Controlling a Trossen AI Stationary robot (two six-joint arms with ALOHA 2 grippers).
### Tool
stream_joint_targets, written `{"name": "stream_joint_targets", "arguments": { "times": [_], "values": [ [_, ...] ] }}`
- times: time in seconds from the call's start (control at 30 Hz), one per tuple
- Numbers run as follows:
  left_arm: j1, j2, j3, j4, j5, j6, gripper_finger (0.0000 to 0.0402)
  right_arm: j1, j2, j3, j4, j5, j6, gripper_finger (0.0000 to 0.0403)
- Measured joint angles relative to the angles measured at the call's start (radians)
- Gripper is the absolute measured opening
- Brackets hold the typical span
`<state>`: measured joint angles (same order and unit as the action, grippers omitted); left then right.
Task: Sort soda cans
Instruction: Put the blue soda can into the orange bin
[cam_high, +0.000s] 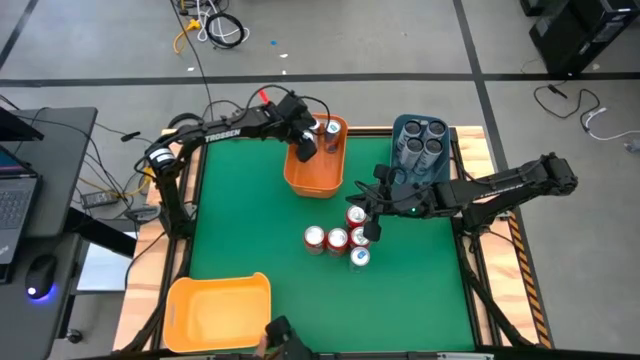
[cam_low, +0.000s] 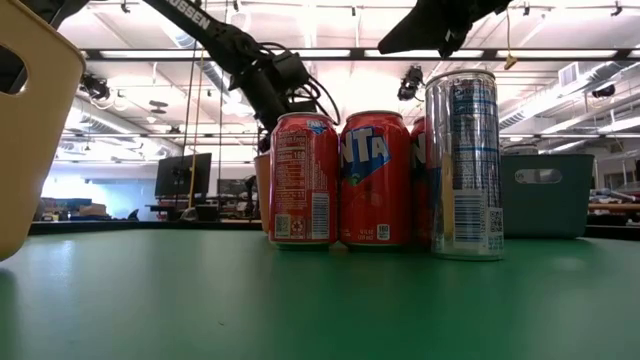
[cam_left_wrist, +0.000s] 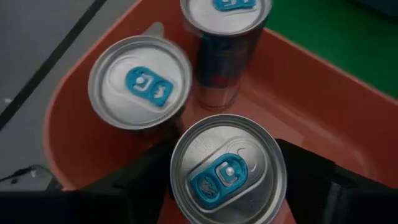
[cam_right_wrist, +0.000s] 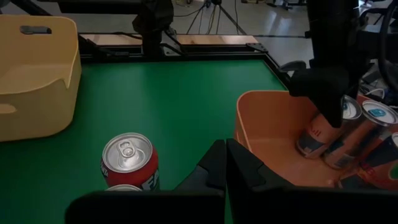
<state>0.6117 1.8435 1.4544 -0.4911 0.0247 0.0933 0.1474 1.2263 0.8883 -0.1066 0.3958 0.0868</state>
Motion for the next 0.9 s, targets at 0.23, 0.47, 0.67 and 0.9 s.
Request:
{"name": "stream_joint_targets", "arguments": {
  "times": [0.23,0.47,0.67,0.9],
  "values": [
    [-0.007,0.002,-0.002,-0.007,-0.065,0.000,0.0336,0.000,0.000,0.000,0.000,0.000,0.000,0.0000],
    [-0.013,0.002,0.017,-0.027,-0.065,0.003,0.0337,0.000,0.000,0.000,0.000,0.000,0.000,0.0000],
    [-0.027,0.001,0.097,-0.095,-0.065,0.012,0.0338,0.003,0.000,0.020,0.000,0.000,-0.010,0.0000],
    [-0.044,0.000,0.201,-0.188,-0.066,0.037,0.0336,0.045,-0.002,0.084,-0.052,-0.005,-0.037,0.0016]
  ]
}}
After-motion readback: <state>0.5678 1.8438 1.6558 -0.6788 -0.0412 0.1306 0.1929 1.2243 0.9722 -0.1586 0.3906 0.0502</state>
